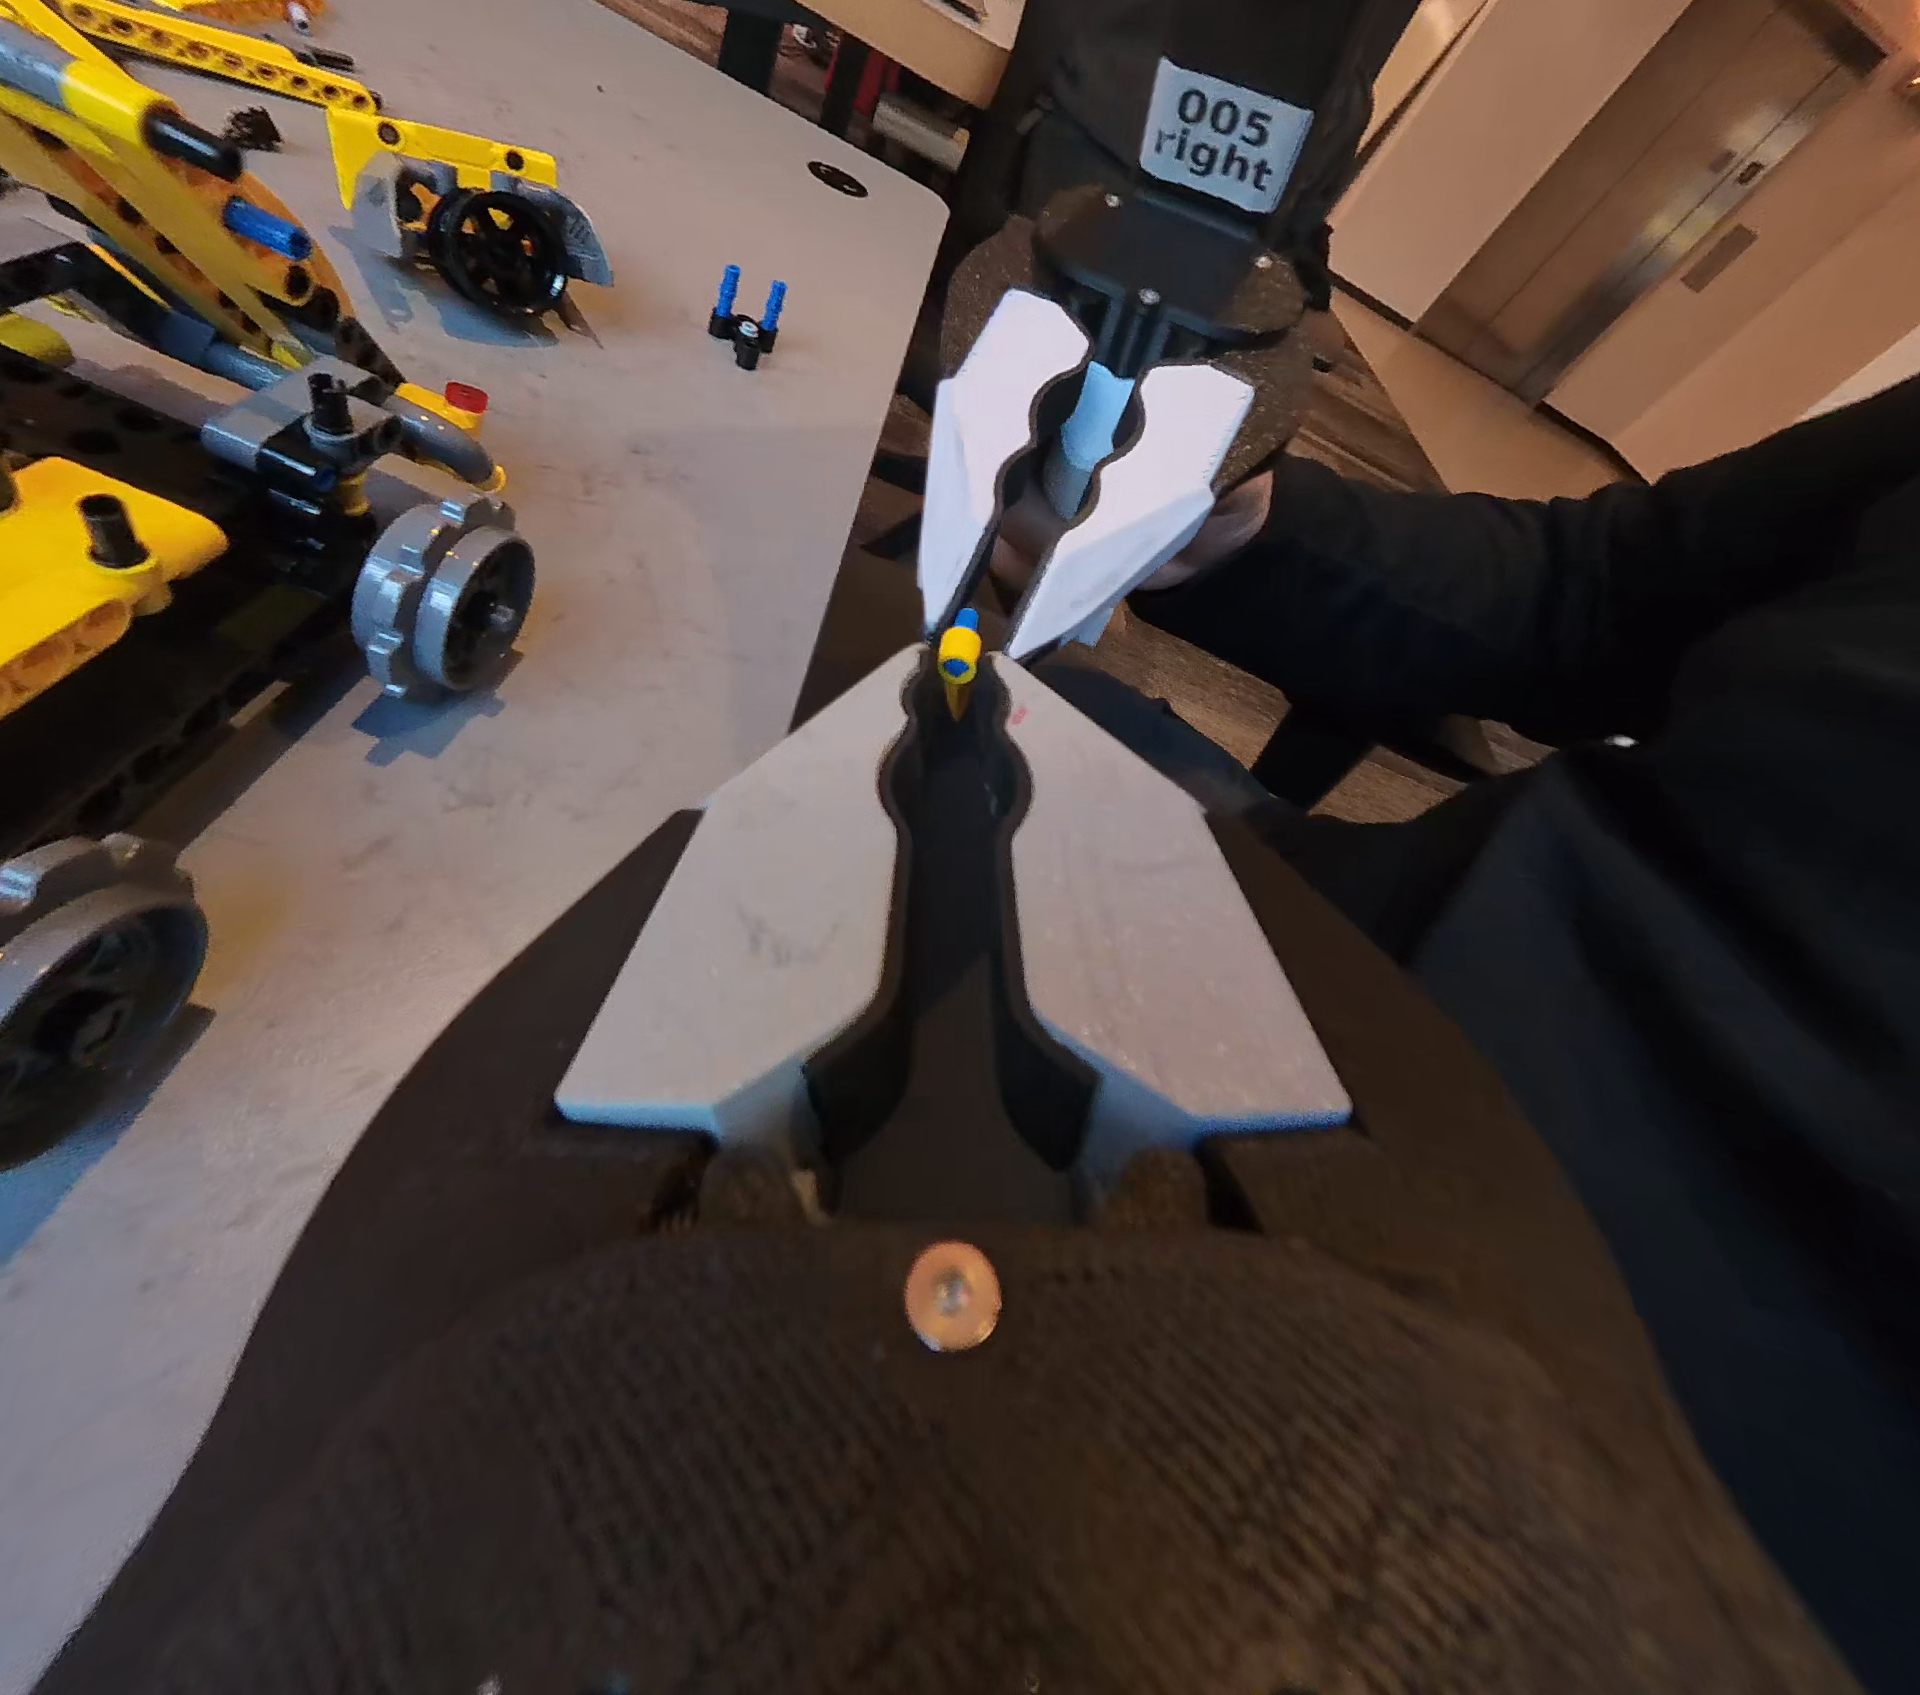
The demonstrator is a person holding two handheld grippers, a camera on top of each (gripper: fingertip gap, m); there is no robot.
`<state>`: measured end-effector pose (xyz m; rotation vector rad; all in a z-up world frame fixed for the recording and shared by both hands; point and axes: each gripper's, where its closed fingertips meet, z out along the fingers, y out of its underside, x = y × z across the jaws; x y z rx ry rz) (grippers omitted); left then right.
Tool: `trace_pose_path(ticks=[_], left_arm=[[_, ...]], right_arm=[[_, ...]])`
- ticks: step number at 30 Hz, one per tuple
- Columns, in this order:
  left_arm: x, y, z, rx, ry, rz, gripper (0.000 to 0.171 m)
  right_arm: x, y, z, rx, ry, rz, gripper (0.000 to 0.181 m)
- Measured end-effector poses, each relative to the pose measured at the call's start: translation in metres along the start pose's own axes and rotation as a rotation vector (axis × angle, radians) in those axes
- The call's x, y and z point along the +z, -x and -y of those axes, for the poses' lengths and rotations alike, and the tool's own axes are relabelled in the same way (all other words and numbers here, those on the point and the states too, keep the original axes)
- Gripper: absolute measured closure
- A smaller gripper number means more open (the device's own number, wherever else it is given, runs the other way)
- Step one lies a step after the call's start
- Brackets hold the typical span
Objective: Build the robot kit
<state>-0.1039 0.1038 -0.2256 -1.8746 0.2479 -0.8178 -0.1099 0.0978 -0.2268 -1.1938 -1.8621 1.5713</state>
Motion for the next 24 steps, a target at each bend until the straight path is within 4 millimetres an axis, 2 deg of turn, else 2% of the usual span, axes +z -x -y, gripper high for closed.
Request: trace_pose_path(ticks=[6,17,24], left_arm=[[0.011,0.002,-0.017,0.035,0.093,0.023,0.166],[0.012,0.011,-0.017,0.031,0.095,0.069,0.166],[0.013,0.008,-0.018,0.012,0.094,0.052,0.166]], right_arm=[[-0.004,-0.001,-0.020,-0.016,0.062,-0.011,0.176],[-0.006,-0.012,-0.020,0.062,0.022,-0.012,0.174],[-0.003,-0.010,-0.020,0.033,0.032,-0.009,0.166]])
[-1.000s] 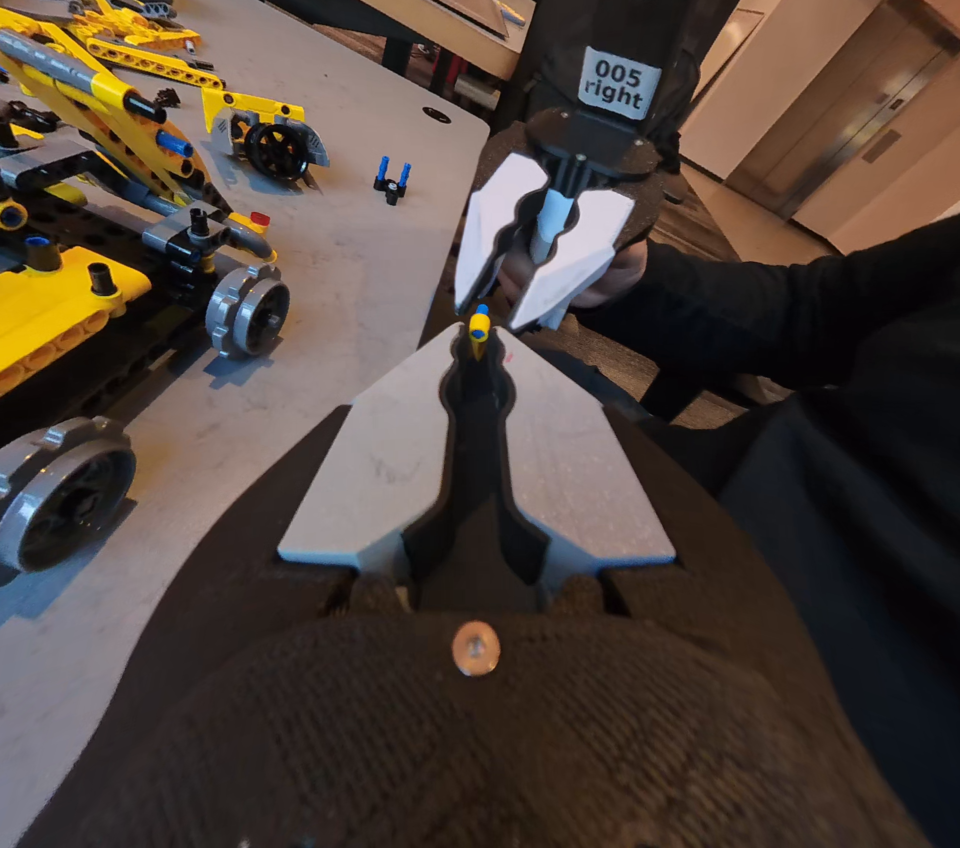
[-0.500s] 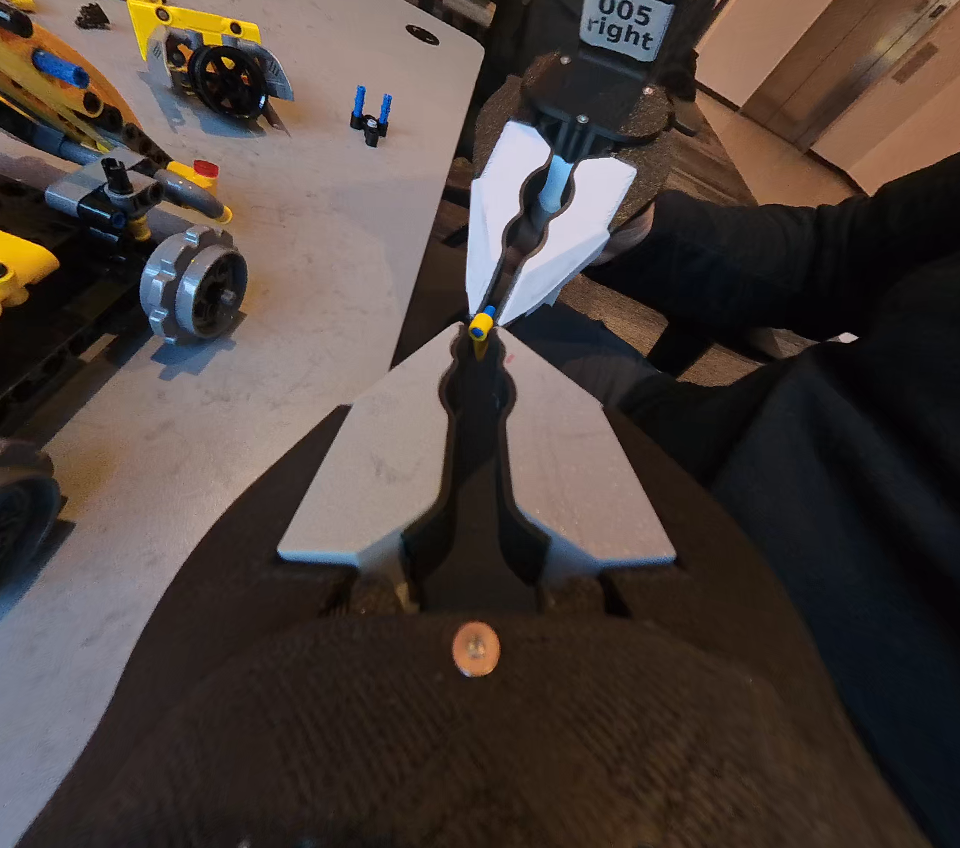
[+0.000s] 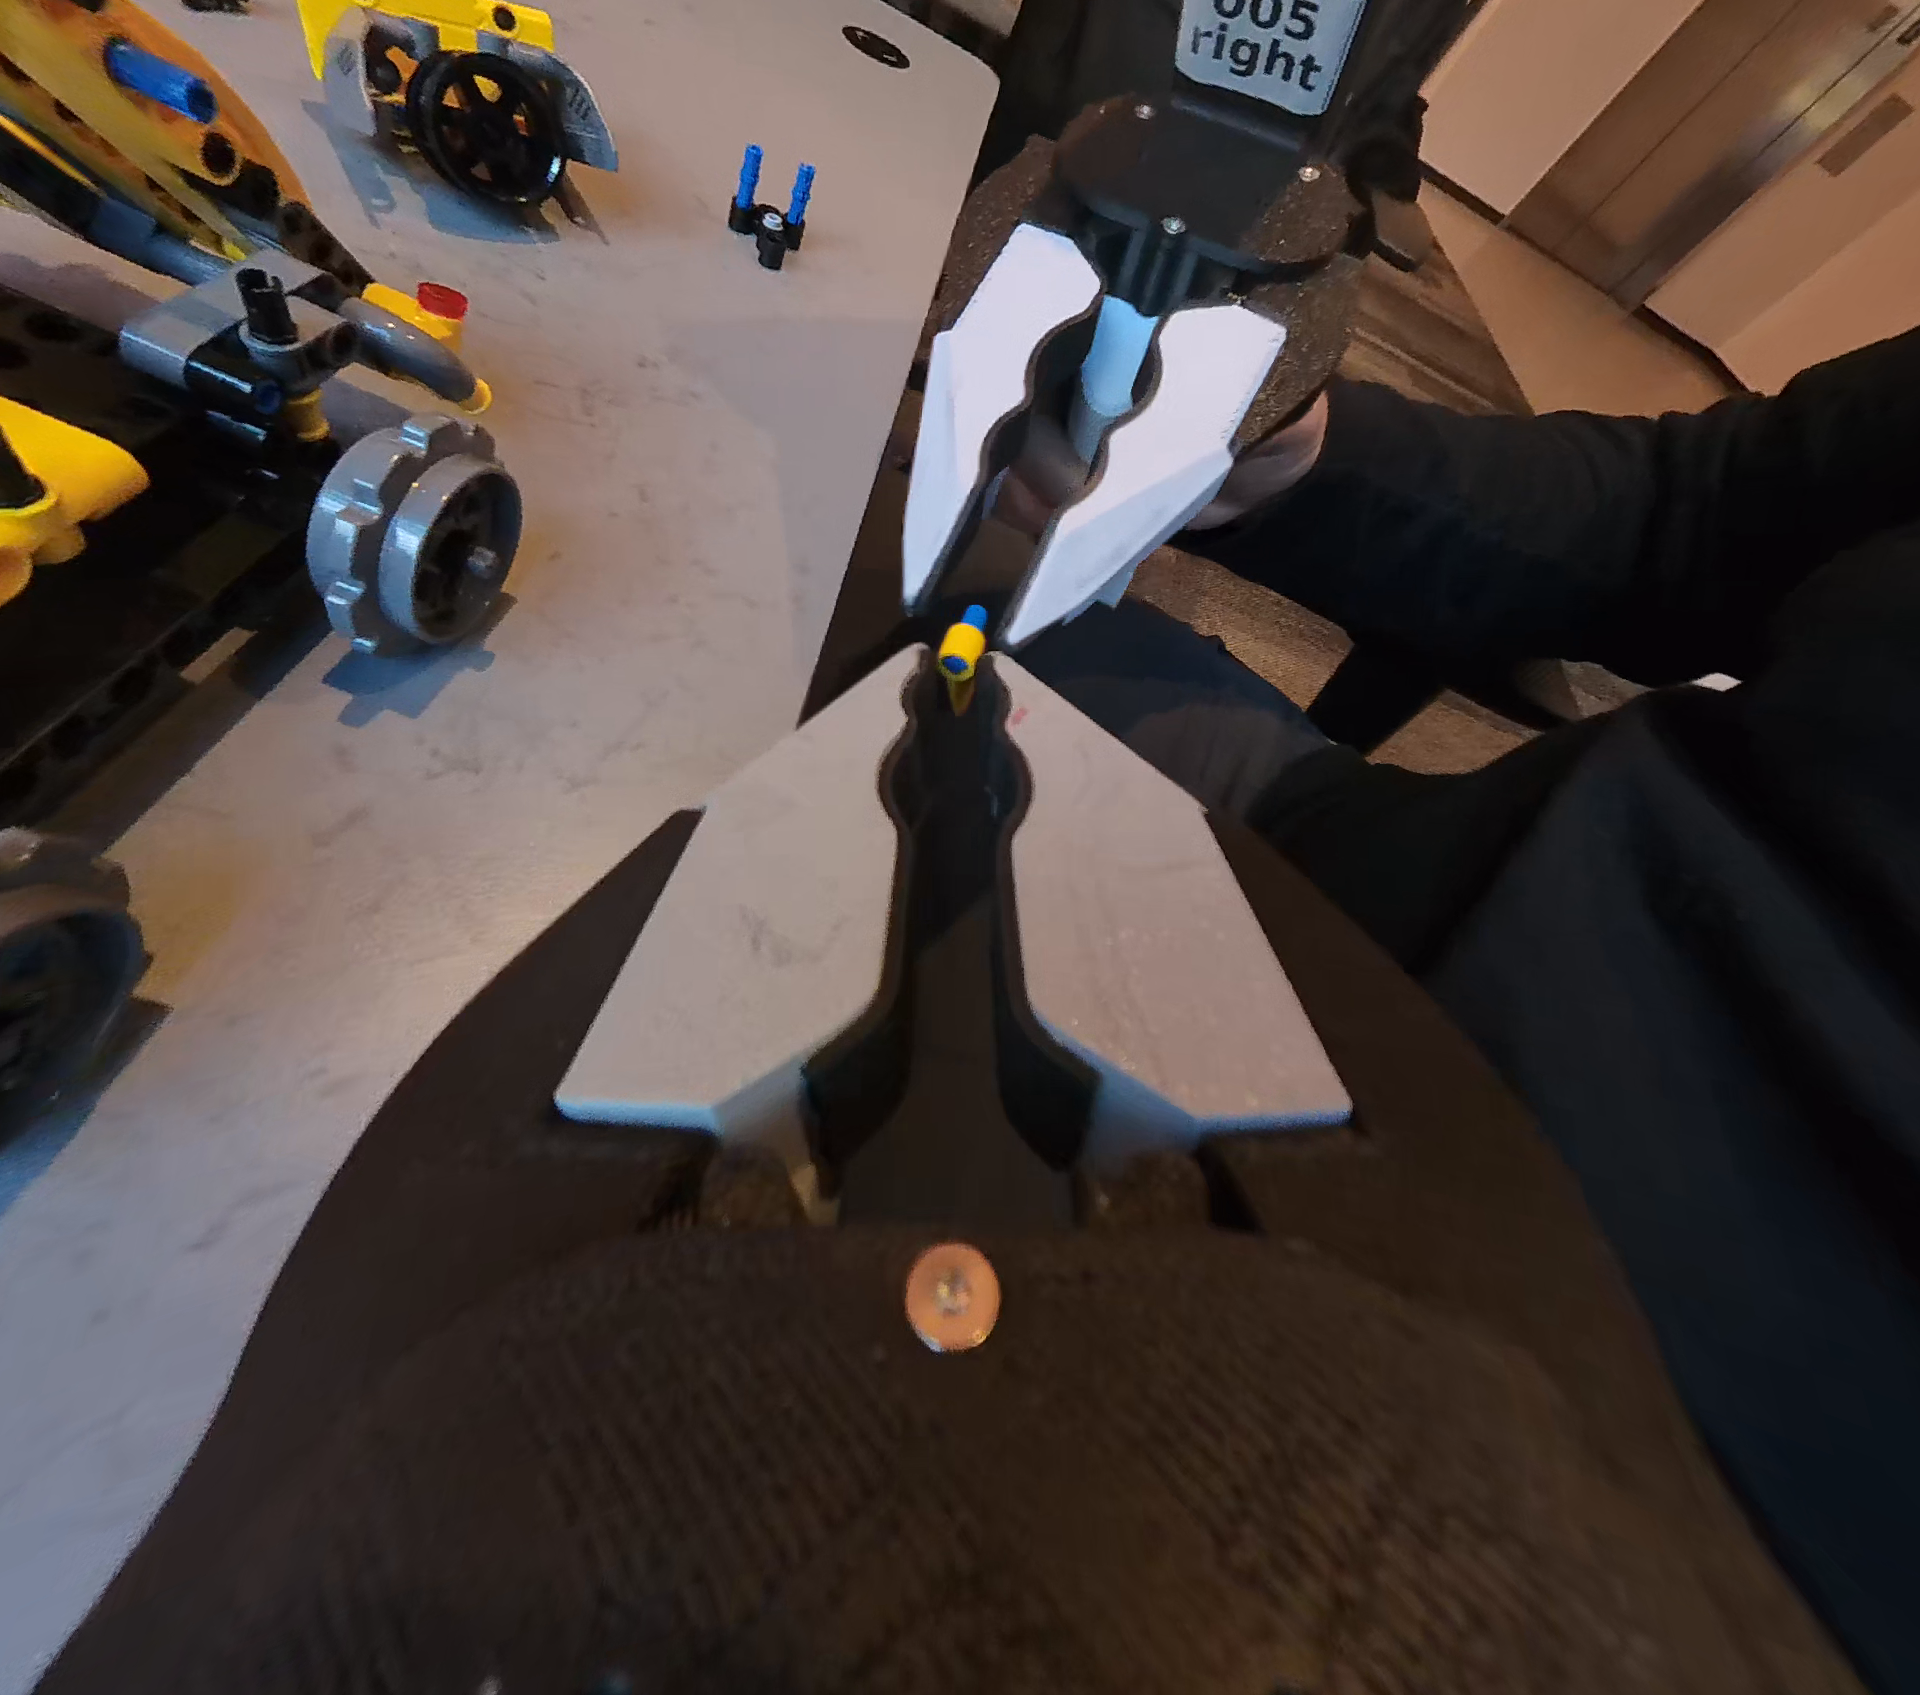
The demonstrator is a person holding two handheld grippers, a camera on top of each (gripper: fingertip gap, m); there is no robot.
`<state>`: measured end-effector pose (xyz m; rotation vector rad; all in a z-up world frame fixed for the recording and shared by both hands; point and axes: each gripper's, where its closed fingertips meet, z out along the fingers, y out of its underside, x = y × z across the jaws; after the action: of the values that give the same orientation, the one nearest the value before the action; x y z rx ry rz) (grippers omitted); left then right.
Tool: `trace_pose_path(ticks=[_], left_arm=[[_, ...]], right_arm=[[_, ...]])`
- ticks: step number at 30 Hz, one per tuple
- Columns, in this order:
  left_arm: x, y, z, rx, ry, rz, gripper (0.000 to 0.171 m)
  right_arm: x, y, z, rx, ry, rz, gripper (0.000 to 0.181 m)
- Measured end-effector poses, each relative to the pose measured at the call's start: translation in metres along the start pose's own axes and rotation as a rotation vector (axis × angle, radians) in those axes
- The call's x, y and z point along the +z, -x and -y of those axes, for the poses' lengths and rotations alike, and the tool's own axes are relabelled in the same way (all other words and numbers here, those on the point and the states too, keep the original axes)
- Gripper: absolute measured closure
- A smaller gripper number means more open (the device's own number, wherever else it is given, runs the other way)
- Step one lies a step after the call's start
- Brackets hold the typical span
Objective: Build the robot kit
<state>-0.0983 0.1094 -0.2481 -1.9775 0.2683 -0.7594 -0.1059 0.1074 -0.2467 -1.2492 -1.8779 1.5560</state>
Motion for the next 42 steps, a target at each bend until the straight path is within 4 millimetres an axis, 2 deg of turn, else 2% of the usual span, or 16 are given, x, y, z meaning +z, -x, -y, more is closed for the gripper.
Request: trace_pose_path(ticks=[4,11,20,34,36,39,40,42], left_arm=[[-0.002,0.001,-0.002,0.010,0.010,0.014,0.166],[-0.005,0.001,-0.004,-0.035,0.017,0.005,0.166],[-0.014,0.005,0.004,-0.085,-0.033,0.002,0.166],[-0.016,0.007,0.008,-0.101,-0.059,-0.009,0.166],[-0.019,0.006,0.014,-0.138,-0.100,-0.033,0.166],[-0.035,-0.003,0.038,-0.321,-0.257,-0.187,0.166],[-0.044,-0.010,0.050,-0.358,-0.320,-0.241,0.166],[-0.066,-0.034,0.078,-0.318,-0.460,-0.374,0.166]], right_arm=[[0.003,0.004,0.001,-0.029,0.008,0.012,0.173],[0.007,0.006,0.001,-0.060,0.017,0.019,0.174],[0.012,0.003,0.011,-0.042,-0.020,0.037,0.175],[0.011,-0.001,0.012,-0.010,-0.051,0.044,0.174],[0.008,-0.005,0.016,-0.007,-0.068,0.025,0.169],[0.001,-0.009,0.030,0.009,-0.124,-0.016,0.156],[-0.002,-0.007,0.039,0.010,-0.146,-0.023,0.153],[-0.011,0.008,0.062,-0.035,-0.200,-0.018,0.151]])
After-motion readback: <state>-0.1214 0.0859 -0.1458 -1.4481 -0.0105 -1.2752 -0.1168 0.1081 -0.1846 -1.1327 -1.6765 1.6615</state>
